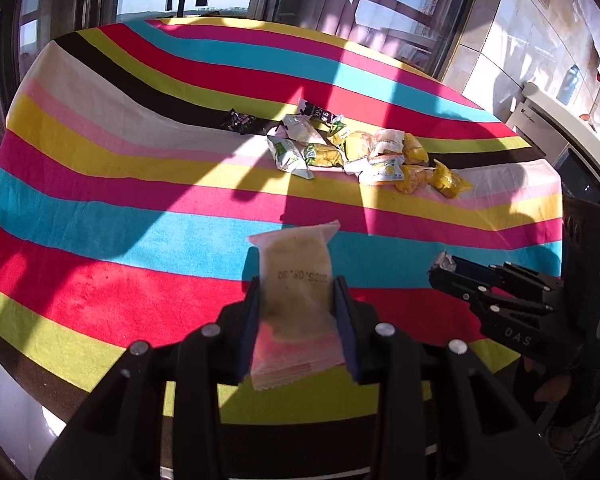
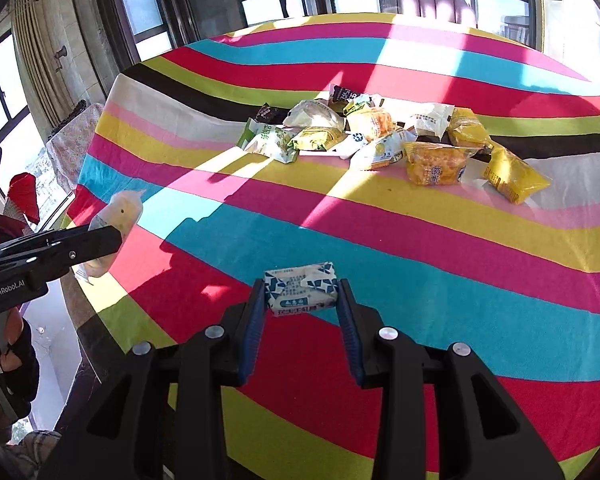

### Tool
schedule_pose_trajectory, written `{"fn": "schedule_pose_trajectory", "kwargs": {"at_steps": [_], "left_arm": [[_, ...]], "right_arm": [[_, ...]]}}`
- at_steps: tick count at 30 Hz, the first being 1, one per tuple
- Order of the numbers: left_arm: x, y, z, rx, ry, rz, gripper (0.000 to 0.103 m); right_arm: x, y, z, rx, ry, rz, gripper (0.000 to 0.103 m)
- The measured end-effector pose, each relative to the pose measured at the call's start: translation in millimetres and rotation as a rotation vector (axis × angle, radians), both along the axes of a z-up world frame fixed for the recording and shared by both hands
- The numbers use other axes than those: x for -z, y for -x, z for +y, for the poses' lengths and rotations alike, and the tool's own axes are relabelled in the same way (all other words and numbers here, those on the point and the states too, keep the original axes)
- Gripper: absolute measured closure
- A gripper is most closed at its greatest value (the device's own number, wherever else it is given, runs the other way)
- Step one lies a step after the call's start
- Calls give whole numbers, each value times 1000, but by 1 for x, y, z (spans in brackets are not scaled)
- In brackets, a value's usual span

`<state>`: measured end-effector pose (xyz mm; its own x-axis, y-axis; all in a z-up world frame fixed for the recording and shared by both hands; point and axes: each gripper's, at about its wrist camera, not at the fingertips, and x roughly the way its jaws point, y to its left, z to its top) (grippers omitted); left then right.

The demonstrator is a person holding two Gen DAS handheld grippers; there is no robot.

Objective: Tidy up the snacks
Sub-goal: 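Grasp the clear pale snack bag with the left tool while the right tool carries the milk bar, then carry both snacks to the white box and open both tools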

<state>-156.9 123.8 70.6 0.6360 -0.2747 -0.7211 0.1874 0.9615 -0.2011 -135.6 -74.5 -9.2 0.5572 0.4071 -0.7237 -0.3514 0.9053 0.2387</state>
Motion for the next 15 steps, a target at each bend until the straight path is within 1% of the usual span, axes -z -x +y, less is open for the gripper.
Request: {"fn": "schedule_pose_trajectory", "kwargs": {"at_steps": [4,10,13,15], "left_arm": [[-8,27,31,-35,-27,-29,67],[-13,72,90,-130,-55,-37,67],[-11,95,119,-191,-69,-27,67],[-7,111,139,-233,-52,-7,67]], "right_arm": [[-14,13,50,-126,51,-40,68],[-33,33,119,-316,98,-83,68],[-40,50,153,-420,113,-107,68],[-43,63,176,-496,115,-110,68]]}}
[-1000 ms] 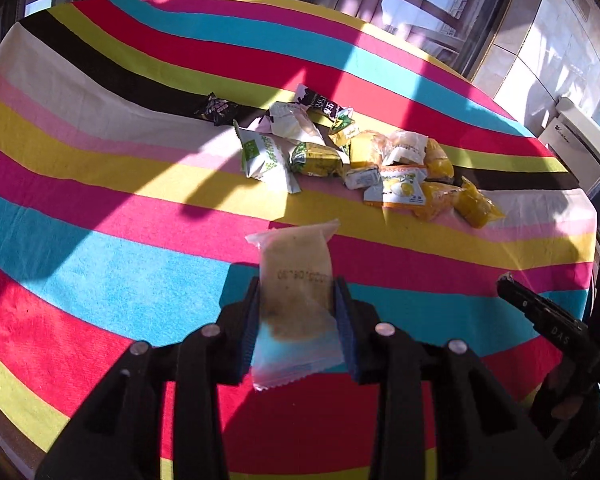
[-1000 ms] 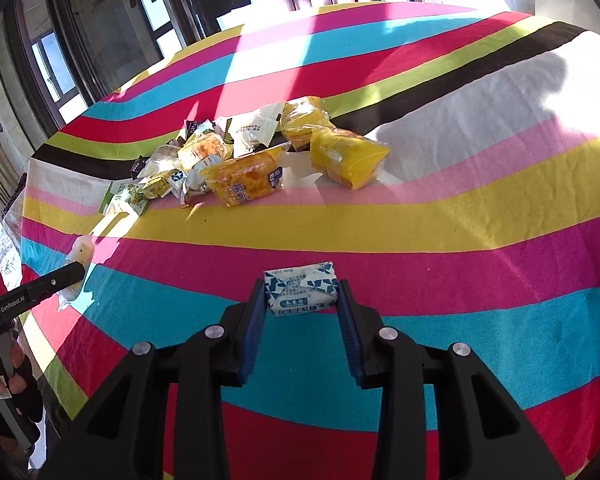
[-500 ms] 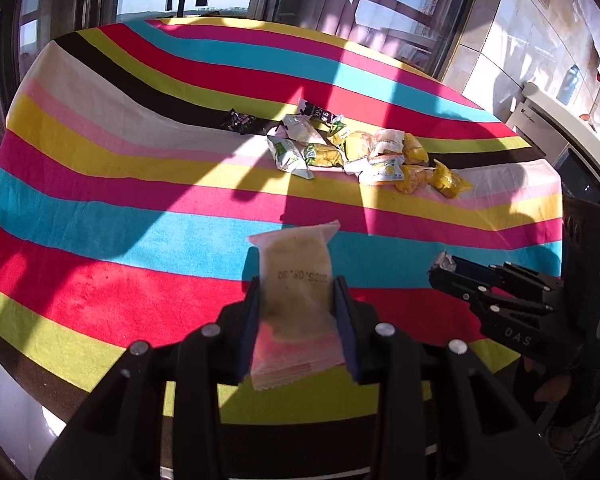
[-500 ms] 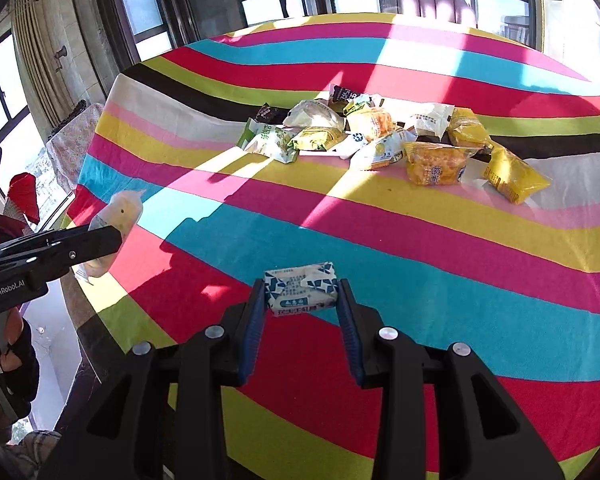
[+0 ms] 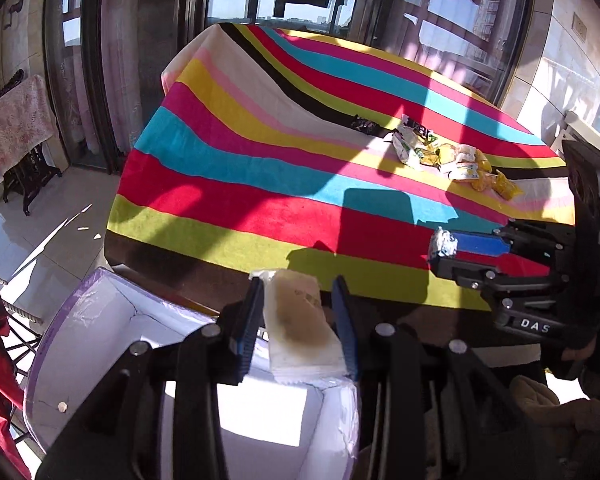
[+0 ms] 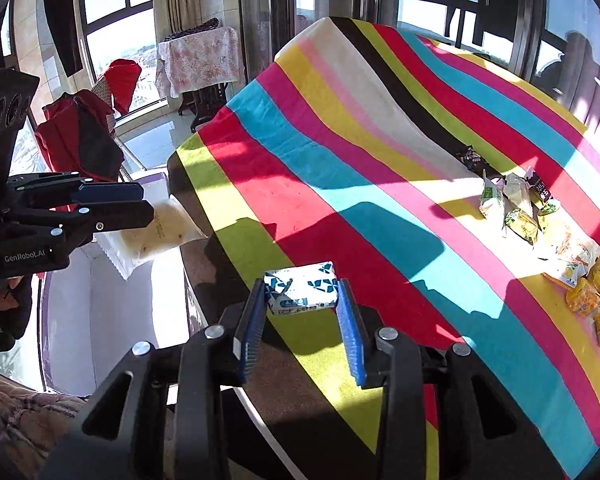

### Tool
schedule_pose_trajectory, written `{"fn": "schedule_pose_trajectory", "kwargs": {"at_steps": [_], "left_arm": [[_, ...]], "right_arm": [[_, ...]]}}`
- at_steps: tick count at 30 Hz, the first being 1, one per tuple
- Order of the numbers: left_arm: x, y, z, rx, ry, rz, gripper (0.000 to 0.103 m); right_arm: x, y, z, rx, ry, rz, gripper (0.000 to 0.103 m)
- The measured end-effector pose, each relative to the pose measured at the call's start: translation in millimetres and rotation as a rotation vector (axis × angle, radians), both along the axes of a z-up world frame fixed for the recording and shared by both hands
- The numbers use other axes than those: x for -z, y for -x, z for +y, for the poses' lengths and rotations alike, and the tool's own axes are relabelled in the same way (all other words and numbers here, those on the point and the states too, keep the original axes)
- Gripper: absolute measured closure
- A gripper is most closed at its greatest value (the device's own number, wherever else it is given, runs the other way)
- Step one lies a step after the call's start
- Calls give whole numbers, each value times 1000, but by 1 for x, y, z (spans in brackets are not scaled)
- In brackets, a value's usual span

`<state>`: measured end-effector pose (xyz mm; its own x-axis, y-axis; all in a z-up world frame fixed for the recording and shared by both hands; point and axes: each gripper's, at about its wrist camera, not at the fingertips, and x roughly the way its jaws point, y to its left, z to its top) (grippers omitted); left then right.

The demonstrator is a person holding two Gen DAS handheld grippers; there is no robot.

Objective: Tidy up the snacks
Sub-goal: 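Carry both snacks to the white box and open both tools, then return to the table and grasp a yellow pastry bag with the right tool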

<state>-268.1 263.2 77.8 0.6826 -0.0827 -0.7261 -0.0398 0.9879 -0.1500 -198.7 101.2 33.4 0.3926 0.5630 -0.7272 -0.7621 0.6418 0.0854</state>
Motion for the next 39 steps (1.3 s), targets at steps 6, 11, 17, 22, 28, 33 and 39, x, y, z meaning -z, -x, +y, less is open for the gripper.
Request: {"fn": "schedule_pose_trajectory", "kwargs": {"at_steps": [6,11,17,22,28,33,39], "left_arm": [[15,38,41,-102,-8,65,67],[37,57,72,-226,4,117,48],[18,57,79,-328,8,28,11],[-12,26,53,-317,-45,-50,2],[-33,-39,3,-175,-3,-90,1],[-10,-100,-76,0,-11,54,1],[19,-169,-186,165,-20,57,1]], "right_arm": [[9,49,61,-248,57,0,68],[25,76,97,-390,56,85,63],[15,72,77,-310,10,36,24],[-2,26,7,-10,-155,42,16],[-6,-26,-92,383,-180,35,16],[9,-46,-177,592,-225,61,16],[36,-70,-251,803,-198,63,16]]}}
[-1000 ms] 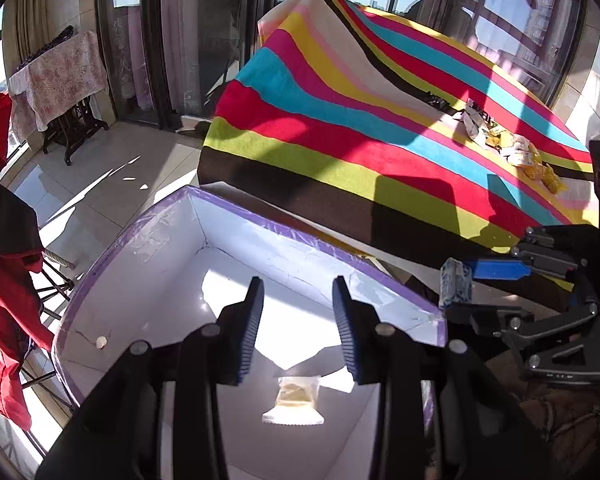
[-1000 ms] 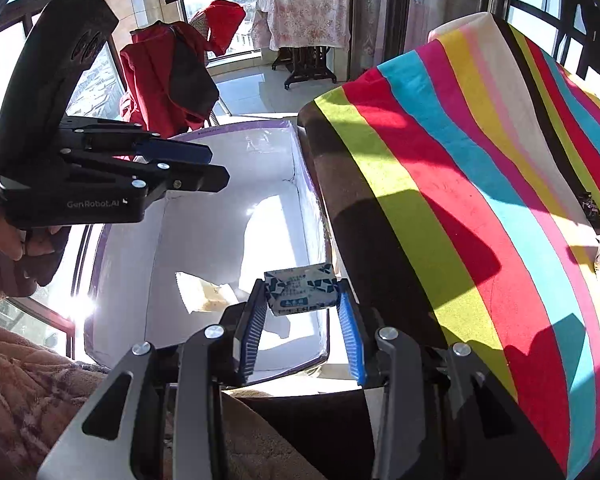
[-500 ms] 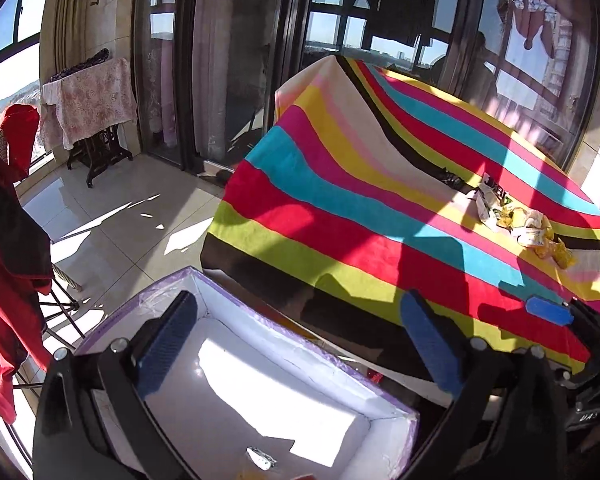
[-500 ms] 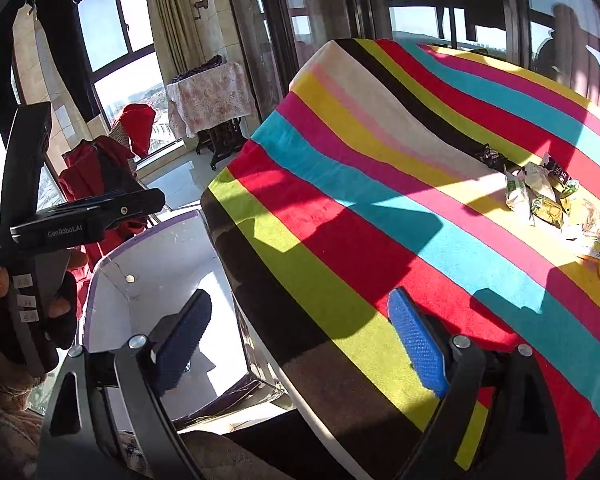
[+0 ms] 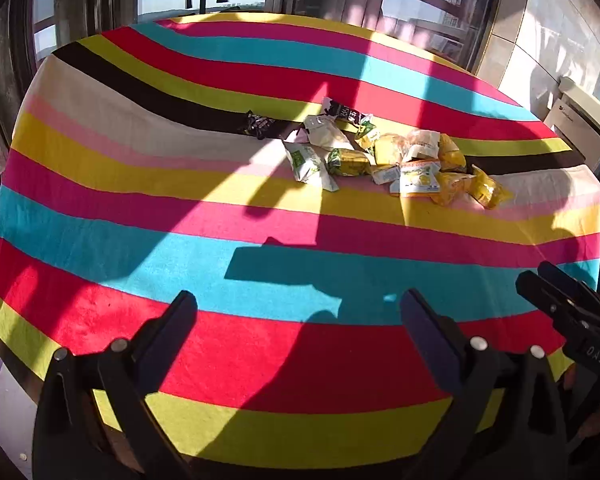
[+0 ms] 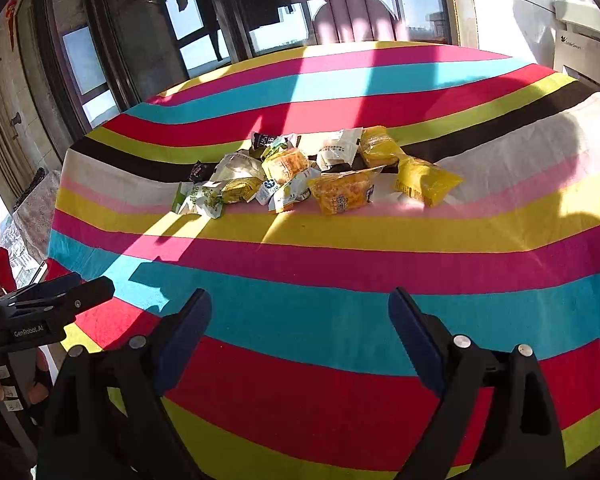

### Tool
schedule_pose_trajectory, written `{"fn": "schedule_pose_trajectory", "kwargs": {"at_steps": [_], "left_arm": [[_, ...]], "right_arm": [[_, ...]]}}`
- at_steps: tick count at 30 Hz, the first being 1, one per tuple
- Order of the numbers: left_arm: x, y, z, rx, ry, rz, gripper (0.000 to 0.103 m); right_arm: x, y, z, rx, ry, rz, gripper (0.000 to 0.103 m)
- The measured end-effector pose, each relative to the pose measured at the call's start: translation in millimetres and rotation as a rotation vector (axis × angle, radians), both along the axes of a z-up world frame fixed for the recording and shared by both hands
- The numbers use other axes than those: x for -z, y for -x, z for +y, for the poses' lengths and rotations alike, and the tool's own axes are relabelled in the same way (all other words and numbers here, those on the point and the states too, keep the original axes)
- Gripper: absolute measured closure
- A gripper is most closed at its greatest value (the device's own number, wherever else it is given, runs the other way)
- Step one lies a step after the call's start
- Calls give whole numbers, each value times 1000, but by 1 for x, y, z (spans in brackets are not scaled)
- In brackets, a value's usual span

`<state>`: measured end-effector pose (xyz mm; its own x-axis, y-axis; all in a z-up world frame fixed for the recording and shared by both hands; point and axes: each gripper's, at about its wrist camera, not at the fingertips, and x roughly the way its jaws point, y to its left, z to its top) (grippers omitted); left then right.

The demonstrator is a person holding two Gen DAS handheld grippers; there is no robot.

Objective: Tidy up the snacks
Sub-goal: 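Return to the table and grasp a yellow pastry bag with the right tool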

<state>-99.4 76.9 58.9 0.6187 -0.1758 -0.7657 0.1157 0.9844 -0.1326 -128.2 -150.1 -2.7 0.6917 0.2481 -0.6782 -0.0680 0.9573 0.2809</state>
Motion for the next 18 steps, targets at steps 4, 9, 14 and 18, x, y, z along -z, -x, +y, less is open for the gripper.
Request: {"fn": "schedule_pose_trajectory", "kwargs": {"at_steps": [4,9,14,18], "left_arm": [[12,-43,-54,46,3,-30,1],[24,-74,-77,53,8,-55,1],[37,-74,-62,27,97,-51,1],[36,-68,-59,41,147,-96,1]], "right_arm": [[15,-23,-31,93,69,18,16],[24,-53,-63,196,108,11,16],[25,-86,-82,211,108,-3,16],[33,-116,-85,197,147,20,16]]}}
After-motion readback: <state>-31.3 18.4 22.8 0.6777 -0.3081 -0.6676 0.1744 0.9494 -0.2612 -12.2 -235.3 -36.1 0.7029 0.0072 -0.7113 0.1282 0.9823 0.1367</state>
